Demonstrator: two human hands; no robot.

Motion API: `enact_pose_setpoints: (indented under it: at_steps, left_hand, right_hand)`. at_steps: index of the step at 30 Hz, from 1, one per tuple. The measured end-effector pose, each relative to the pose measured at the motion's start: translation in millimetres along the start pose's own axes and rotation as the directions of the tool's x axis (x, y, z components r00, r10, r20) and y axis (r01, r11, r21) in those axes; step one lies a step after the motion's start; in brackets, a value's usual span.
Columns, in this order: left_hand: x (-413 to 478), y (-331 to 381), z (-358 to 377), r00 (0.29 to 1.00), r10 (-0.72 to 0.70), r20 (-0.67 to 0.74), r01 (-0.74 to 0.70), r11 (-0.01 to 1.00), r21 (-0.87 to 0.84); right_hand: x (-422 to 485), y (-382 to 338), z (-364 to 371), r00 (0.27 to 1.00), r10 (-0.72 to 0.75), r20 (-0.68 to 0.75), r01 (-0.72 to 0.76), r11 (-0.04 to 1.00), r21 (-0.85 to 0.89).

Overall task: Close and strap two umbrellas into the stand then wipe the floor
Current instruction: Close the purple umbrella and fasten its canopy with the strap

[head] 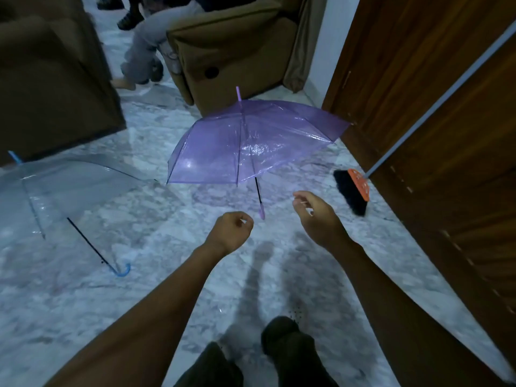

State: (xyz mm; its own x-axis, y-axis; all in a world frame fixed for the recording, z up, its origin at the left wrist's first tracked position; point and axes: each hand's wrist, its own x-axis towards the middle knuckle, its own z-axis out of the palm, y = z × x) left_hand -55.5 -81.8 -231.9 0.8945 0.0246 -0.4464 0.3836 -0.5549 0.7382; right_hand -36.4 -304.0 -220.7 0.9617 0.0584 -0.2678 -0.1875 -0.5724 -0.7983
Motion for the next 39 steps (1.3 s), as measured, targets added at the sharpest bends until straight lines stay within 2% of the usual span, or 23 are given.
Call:
enact_pose_setpoints:
  at_steps: [4, 8, 14, 20, 24, 29, 35, 39]
  left_hand:
    - [57, -33, 47, 0.989, -0.145, 0.006, 0.145, 0.989, -0.012]
    - [115, -71, 82, 0.975, -0.223, -0.002, 0.223, 0.974, -0.038]
    - [235, -136, 120, 0.98, -0.193, -0.055, 0.188, 0.979, -0.08]
    - [371, -193, 155, 0.972, -0.204, -0.117, 0.154, 0.928, -0.339]
    - [453, -218, 177, 0.971, -0.14, -0.192, 0.036, 0.886, -0.463]
    - [521, -232, 191, 0.972, -0.043, -0.231, -0.066, 0.894, -0.444]
    - [561, -232, 191, 0.976, -0.045, -0.213, -0.05, 0.906, -0.42]
    - [574, -230, 189, 0.982, 0.059, -0.178, -0.133, 0.89, -0.436]
  right_hand:
    - [50, 59, 19, 0.999, 0.051, 0.012, -0.051, 0.998, 0.047]
    - [96, 118, 53, 0.995, 0.09, 0.042, -0.094, 0.989, 0.111]
    - [182, 219, 128, 0.995, 0.081, 0.066, -0.093, 0.975, 0.203]
    - [277, 318, 209, 0.998, 0.005, 0.059, -0.016, 0.981, 0.194]
    - [345, 367, 258, 0.999, -0.024, 0.04, 0.016, 0.984, 0.178]
    - [404, 397, 294, 0.998, -0.019, 0.063, 0.006, 0.981, 0.194]
    - [449, 396, 316, 0.992, 0.042, 0.12, -0.058, 0.989, 0.136]
    - [459, 384, 329, 0.995, -0.025, 0.093, 0.009, 0.985, 0.172]
